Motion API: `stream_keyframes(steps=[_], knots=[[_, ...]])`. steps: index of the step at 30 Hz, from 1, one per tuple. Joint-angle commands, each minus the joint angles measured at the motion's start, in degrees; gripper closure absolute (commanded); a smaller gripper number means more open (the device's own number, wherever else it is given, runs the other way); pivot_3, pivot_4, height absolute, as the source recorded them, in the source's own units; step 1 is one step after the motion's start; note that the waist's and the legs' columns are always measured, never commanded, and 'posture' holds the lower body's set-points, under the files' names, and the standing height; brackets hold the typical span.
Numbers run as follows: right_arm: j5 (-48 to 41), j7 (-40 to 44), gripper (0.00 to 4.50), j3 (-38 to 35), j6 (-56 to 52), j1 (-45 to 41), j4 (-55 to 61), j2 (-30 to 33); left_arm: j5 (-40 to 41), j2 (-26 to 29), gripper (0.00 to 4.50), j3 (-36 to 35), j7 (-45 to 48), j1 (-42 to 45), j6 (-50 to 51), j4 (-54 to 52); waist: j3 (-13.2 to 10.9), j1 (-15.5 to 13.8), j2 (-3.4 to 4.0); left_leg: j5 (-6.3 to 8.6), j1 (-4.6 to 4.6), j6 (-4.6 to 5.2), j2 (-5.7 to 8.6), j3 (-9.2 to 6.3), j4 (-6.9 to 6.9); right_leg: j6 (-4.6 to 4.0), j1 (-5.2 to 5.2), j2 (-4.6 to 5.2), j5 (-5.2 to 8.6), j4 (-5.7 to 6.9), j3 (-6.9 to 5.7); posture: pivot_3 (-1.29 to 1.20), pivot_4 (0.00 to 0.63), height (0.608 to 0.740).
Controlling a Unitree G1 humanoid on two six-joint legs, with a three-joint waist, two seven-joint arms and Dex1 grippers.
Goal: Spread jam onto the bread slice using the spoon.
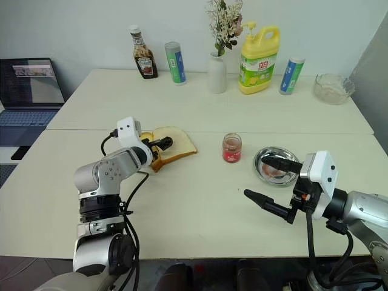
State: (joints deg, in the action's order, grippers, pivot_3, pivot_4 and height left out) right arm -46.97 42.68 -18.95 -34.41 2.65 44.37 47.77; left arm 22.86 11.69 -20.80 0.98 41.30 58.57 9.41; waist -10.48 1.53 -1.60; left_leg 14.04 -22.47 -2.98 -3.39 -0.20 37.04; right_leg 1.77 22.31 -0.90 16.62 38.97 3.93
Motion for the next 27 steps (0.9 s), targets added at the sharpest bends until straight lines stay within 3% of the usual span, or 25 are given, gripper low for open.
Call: stream_keyframes(steps=[1,4,16,21,27], knots=[[-0.6,0.3,0.07,-0.4,0.5,-0.2,1.4,0.6,1.5,-1.3,0.0,-1.2,-0.8,1.5,1.1,0.9,0.0,0.0,0.0,0.0,0.0,0.0,0.0,0.0,0.0,0.0,0.0,0.01,0.0,0.0,0.01,0.0,0.15,0.74],[-0.5,0.2,0.0,-0.3,0.5,-0.2,1.5,0.6,1.7,-2.1,0.56,-2.1,-1.3,1.8,1.7,1.3,0.0,0.0,0.0,0.0,0.01,0.0,0.01,0.0,0.0,0.0,0.0,0.01,0.0,0.0,0.0,0.0,0.15,0.74],[-0.7,0.0,0.0,-0.6,0.3,-0.5,1.3,0.8,2.5,-2.4,4.46,-3.3,-1.4,3.8,3.2,2.6,0.0,-0.2,-0.01,0.0,-0.03,-0.01,0.05,-0.04,0.01,0.03,0.0,0.05,0.01,0.0,-0.03,0.0,0.15,0.74],[-0.6,0.2,0.0,-0.9,0.3,-0.2,1.3,1.0,5.4,0.2,4.46,-2.6,3.0,2.7,7.5,-0.9,0.0,-0.1,-0.01,0.0,-0.02,-0.01,0.05,-0.04,0.01,0.03,0.0,0.04,0.01,0.0,-0.03,0.0,0.15,0.74],[-1.0,0.9,0.0,-1.9,0.2,0.8,1.0,1.6,13.2,6.7,4.46,-1.8,11.7,-3.1,19.7,-11.3,0.0,0.1,-0.01,0.0,-0.02,-0.02,0.02,-0.04,-0.03,0.03,0.02,0.04,0.01,0.0,-0.03,0.0,0.15,0.74]])
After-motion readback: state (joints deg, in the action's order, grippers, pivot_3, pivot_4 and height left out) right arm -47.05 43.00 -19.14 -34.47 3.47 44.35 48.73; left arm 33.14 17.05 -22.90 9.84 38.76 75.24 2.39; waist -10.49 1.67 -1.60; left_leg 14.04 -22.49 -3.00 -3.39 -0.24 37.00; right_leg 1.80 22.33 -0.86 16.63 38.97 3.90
